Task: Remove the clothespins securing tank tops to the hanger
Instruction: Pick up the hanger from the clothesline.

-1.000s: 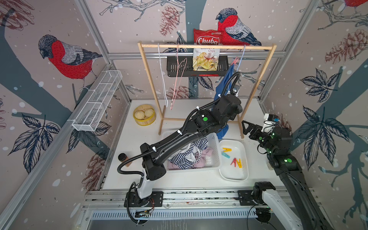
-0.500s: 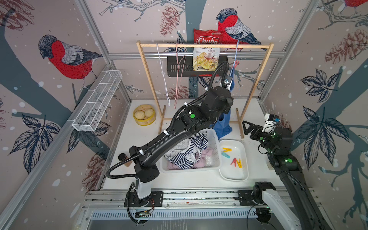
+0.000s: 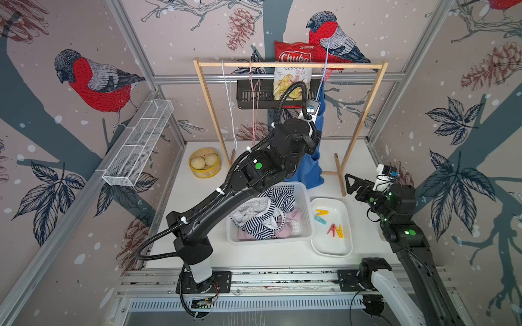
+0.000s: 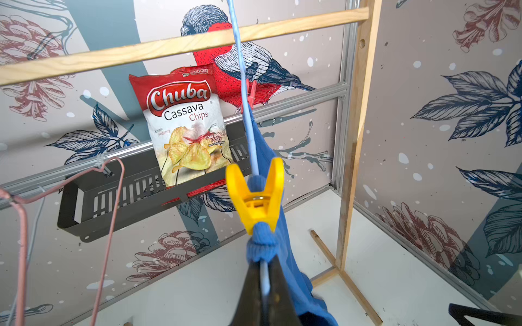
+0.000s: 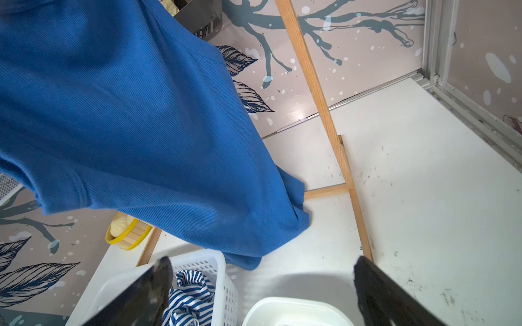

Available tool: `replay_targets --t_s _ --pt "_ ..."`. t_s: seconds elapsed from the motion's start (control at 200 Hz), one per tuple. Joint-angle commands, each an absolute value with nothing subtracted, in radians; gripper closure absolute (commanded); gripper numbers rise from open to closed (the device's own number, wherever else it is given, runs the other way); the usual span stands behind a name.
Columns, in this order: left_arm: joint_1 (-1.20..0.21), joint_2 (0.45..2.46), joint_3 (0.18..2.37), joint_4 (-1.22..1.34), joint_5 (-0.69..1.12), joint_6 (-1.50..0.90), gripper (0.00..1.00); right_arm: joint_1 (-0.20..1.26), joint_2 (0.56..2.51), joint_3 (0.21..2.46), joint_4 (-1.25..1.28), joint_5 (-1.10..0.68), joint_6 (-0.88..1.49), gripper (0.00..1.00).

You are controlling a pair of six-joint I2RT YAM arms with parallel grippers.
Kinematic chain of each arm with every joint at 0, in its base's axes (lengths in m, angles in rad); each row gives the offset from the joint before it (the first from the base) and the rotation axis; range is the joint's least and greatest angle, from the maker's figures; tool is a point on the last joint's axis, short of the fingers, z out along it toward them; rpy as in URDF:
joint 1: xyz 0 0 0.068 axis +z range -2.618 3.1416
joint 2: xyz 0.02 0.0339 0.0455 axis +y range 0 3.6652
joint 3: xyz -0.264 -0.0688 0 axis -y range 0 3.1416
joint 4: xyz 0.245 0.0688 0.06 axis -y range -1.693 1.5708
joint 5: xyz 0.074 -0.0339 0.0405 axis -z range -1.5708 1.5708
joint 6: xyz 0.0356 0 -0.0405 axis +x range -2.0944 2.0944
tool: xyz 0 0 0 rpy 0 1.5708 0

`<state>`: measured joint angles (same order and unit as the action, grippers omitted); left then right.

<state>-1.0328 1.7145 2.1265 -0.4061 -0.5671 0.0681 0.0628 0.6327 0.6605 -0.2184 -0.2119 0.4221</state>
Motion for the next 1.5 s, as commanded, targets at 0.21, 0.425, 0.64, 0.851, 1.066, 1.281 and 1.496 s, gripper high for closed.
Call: replay_targets --t_s 0.21,0.425,0.64,0.851,1.066,1.281,1.496 --pt "-1.054 1.450 1.763 -0.091 -0.462 0.104 1.00 0.060 0.613 0.653 -0.239 -0.180 0.419 0.00" --pt "-1.071 1.299 1.573 -0.038 -0.363 0.109 1.00 0.060 0.616 0.657 -0.236 -0.175 0.423 0.00" --pt "-1.085 1.152 1.458 0.004 -0.312 0.101 1.00 0.060 0.612 0.659 -0.232 -0.179 0.438 0.00" --pt "-1.085 1.034 1.442 -0.011 -0.284 0.047 1.00 0.061 0.615 0.642 -0.209 -0.182 0.448 0.00" --pt "-1.085 0.944 1.433 -0.020 -0.182 0.037 1.00 0.060 0.633 0.623 -0.158 -0.204 0.469 0.00" --pt "-1.085 0.871 1.434 -0.036 -0.184 0.029 1.00 0.060 0.658 0.627 -0.131 -0.218 0.468 0.00" --pt "-1.086 0.815 1.455 -0.093 -0.167 0.045 1.00 0.062 0.679 0.595 -0.090 -0.245 0.485 0.00"
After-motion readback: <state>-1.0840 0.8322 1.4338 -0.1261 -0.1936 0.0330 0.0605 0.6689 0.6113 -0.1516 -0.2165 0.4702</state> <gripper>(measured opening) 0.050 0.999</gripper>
